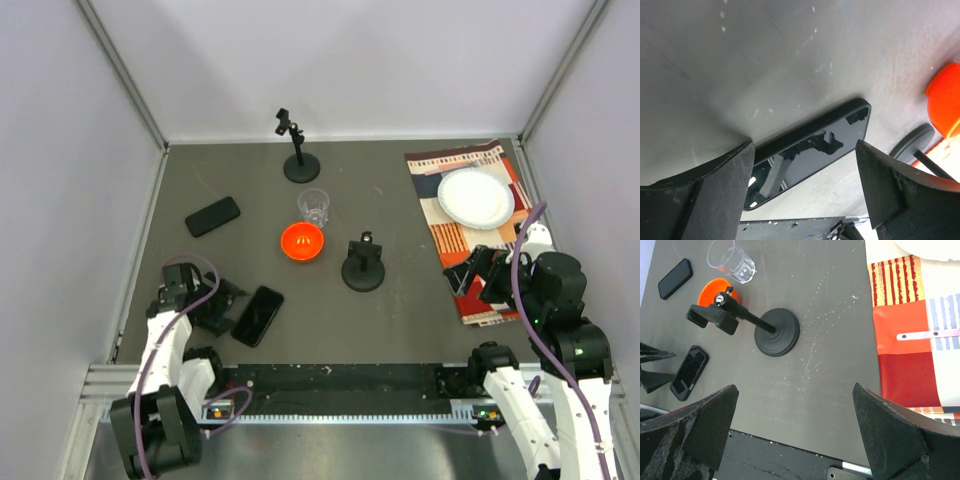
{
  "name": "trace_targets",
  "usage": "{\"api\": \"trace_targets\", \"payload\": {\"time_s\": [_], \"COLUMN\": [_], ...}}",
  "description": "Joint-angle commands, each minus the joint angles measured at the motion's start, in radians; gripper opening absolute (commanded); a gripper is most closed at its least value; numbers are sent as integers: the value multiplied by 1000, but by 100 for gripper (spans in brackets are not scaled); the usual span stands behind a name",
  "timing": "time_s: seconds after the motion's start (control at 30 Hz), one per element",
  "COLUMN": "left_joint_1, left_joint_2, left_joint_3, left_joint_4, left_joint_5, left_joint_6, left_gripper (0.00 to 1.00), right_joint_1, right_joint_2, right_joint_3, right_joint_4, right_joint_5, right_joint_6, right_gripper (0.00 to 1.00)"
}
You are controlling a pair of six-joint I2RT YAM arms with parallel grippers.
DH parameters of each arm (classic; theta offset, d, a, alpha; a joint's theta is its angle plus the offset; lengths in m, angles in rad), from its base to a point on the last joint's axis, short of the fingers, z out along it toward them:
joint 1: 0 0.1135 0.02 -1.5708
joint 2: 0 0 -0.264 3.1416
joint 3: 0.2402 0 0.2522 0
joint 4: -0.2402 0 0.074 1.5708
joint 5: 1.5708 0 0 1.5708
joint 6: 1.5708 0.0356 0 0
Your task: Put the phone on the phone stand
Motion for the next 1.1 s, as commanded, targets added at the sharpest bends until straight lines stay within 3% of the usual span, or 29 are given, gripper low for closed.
{"api": "trace_targets", "payload": {"time_s": [0.0, 0.1, 0.3, 0.4, 0.57, 0.7, 0.93, 1.07], "left_joint_1": [-30, -102, -347, -501, -663, -781, -870, -870], "left_joint_2": [-64, -123, -175, -152, -37, 81, 292, 386], "left_joint_3": [-83, -96, -107, -20, 256, 335, 449, 449], "left_joint_4": [-1, 11, 83, 47, -203, -221, -257, -222], "left_joint_5": [90, 78, 44, -62, -437, -518, -631, -561], "left_joint_6": [-95, -130, -259, -236, -112, -28, 86, 140], "left_gripper": [89, 92, 98, 98, 98, 98, 98, 99], "right_joint_1": [2, 2, 1, 2, 2, 1, 1, 2], "right_joint_2": [-11, -11, -10, -13, -17, -14, -17, -17], "right_joint_3": [5, 4, 5, 4, 4, 5, 5, 5], "right_joint_4": [45, 48, 45, 45, 43, 43, 43, 41], "right_joint_5": [-6, -6, -1, 0, -6, -12, -16, -21], "right_joint_6": [-11, -9, -12, -12, -11, -12, -17, -17], "right_gripper": [99, 99, 99, 99, 99, 99, 99, 99]}}
